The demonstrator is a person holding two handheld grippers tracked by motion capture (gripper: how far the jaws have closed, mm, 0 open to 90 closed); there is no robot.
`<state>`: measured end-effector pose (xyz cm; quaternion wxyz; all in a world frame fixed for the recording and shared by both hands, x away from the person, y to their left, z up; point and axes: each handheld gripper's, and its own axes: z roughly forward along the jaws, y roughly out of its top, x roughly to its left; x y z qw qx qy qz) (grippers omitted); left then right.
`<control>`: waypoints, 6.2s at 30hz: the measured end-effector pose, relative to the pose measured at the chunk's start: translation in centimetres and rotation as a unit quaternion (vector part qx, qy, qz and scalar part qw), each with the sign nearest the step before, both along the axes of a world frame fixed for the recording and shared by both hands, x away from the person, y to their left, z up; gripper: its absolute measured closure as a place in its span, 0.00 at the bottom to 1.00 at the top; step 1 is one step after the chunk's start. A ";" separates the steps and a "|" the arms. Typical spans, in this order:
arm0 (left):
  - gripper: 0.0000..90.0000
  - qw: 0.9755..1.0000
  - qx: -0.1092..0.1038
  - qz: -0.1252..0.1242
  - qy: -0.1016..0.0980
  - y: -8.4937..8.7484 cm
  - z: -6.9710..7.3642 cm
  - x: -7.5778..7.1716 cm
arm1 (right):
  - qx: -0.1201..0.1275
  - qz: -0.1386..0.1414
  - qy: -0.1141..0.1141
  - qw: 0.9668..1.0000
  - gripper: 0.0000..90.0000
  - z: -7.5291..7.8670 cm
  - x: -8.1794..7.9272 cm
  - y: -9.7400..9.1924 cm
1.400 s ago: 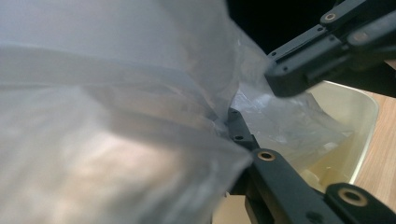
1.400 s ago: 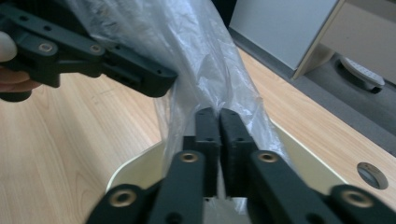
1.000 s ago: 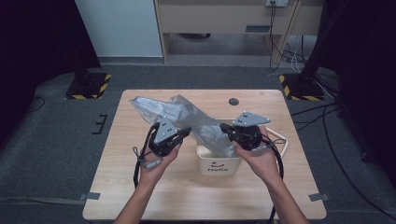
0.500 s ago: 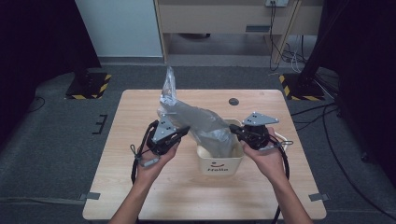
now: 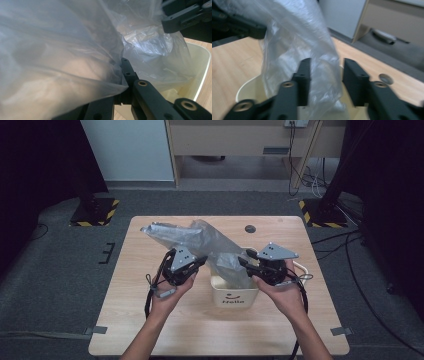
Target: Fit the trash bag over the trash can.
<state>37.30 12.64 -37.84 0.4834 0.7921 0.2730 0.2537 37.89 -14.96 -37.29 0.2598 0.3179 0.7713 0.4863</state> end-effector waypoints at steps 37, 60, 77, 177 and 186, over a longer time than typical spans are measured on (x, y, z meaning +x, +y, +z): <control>1.00 1.000 -0.003 -0.007 0.009 -1.2 1.1 0.1 | -0.045 0.112 -0.027 0.992 0.92 0.8 -1.3 4.9; 0.84 0.999 -0.005 -0.032 -0.002 -1.8 1.6 -0.6 | -0.056 0.088 0.014 0.994 1.00 0.0 0.2 4.8; 0.98 1.000 0.022 -0.014 0.017 -1.3 0.6 0.3 | -0.013 0.062 0.018 0.998 1.00 0.3 0.1 1.2; 1.00 0.996 0.076 0.041 -0.015 -1.8 -0.1 3.8 | 0.012 0.005 0.013 1.000 1.00 -2.4 -3.1 -6.0; 1.00 0.995 0.087 0.051 -0.006 -2.3 -0.4 4.7 | 0.023 -0.015 0.004 1.000 1.00 -2.7 -4.4 -7.3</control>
